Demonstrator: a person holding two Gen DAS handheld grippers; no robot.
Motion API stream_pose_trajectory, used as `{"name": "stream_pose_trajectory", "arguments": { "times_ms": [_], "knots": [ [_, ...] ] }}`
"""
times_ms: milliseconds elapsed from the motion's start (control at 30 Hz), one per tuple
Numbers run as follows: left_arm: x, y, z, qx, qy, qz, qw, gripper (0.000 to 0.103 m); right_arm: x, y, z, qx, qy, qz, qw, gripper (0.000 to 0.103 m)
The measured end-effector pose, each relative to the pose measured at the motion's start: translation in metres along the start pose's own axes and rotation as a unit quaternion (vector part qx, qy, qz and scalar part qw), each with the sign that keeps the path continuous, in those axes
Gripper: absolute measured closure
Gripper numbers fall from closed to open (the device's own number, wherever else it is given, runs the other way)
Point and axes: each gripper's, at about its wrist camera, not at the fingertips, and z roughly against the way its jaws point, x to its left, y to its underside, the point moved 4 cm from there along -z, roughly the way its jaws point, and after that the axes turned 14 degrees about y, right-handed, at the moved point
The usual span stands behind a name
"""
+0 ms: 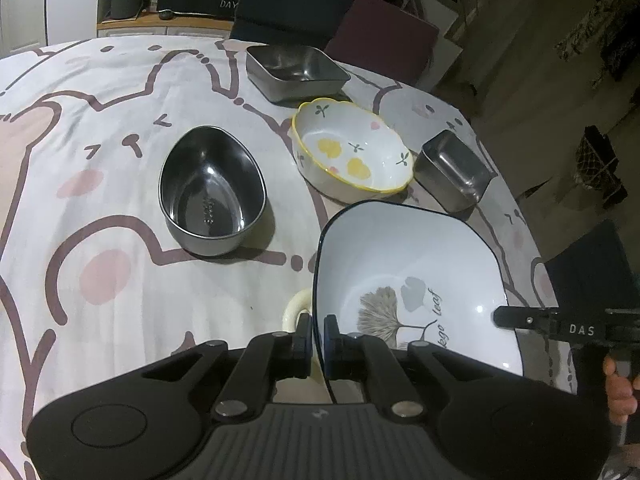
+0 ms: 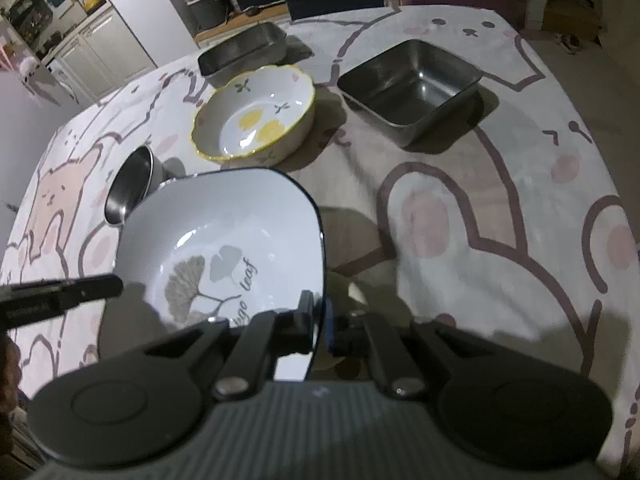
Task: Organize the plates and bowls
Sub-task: 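Lower the white plate onto the cloth beside the cream bowl and open both grippers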
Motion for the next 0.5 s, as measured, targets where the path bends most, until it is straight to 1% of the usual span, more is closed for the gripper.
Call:
{"name": "stream_pose_trajectory", "arguments": {
  "times_ms": [133,500],
  "knots": [
    [-0.0012,0.0009,-0.0004,0.002,-0.001,-0.006,1.0000,0.098,0.0007,-0.0007,-0.0003,0.001,0.001,0.000,1.000,0.096],
    [-0.0007,0.0008,-0.0014,0.004,0.000,-0.004,1.0000,0.098,0.0003,-0.0013,0.0002,-0.001,0.002,0.000,1.000,0.096]
  ]
}}
